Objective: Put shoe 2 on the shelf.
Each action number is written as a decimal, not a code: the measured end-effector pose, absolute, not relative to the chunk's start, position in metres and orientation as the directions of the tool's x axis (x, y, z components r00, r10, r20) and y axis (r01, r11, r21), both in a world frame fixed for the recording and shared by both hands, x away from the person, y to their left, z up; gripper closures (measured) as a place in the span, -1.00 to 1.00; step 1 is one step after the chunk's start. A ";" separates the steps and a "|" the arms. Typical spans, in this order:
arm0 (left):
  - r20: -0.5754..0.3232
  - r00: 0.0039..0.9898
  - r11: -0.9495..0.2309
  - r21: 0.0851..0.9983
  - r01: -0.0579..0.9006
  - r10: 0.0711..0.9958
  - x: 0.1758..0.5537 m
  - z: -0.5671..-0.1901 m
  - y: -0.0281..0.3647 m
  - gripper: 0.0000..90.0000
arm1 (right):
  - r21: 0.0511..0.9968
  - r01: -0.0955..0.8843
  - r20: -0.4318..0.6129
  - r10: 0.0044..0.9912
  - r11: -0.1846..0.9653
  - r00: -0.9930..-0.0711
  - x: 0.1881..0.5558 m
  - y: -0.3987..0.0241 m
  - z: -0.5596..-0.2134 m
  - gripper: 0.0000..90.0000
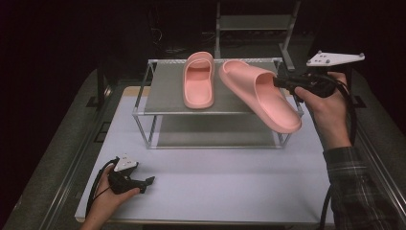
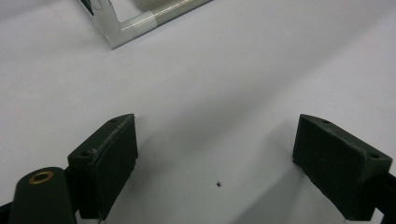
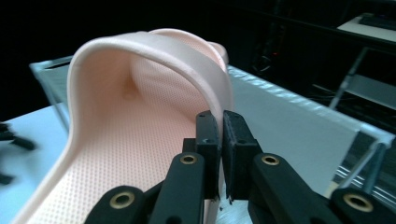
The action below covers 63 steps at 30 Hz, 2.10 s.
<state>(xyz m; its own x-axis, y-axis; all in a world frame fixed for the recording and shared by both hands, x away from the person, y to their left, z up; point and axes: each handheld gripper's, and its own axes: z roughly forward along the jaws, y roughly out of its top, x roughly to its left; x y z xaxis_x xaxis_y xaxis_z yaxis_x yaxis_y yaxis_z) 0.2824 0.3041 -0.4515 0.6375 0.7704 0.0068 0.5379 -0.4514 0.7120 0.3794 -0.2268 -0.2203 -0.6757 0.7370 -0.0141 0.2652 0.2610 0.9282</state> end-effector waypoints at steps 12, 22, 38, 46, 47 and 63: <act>0.008 0.639 -0.454 0.711 0.537 0.769 0.282 -0.451 0.304 -0.71 | 0.914 0.301 -0.044 0.805 0.271 -0.591 0.446 -0.212 -0.224 0.90; 0.008 0.638 -0.452 0.713 0.536 0.770 0.282 -0.452 0.304 -0.71 | 0.895 0.347 -0.046 0.834 0.279 -0.550 0.483 -0.198 -0.242 0.90; 0.008 0.638 -0.451 0.714 0.536 0.770 0.282 -0.452 0.304 -0.71 | 0.891 0.348 -0.059 0.834 0.292 -0.549 0.483 -0.189 -0.251 0.68; 0.008 0.637 -0.452 0.712 0.537 0.770 0.282 -0.452 0.304 -0.71 | 0.904 0.336 -0.031 0.826 0.263 -0.564 0.447 -0.211 -0.248 0.94; 0.008 0.637 -0.452 0.712 0.537 0.770 0.282 -0.452 0.304 -0.71 | 0.903 0.345 -0.019 0.826 0.256 -0.564 0.442 -0.215 -0.250 0.99; 0.008 0.637 -0.450 0.714 0.536 0.771 0.282 -0.452 0.304 -0.71 | 0.882 0.403 0.015 0.841 0.243 -0.541 0.410 -0.233 -0.289 1.00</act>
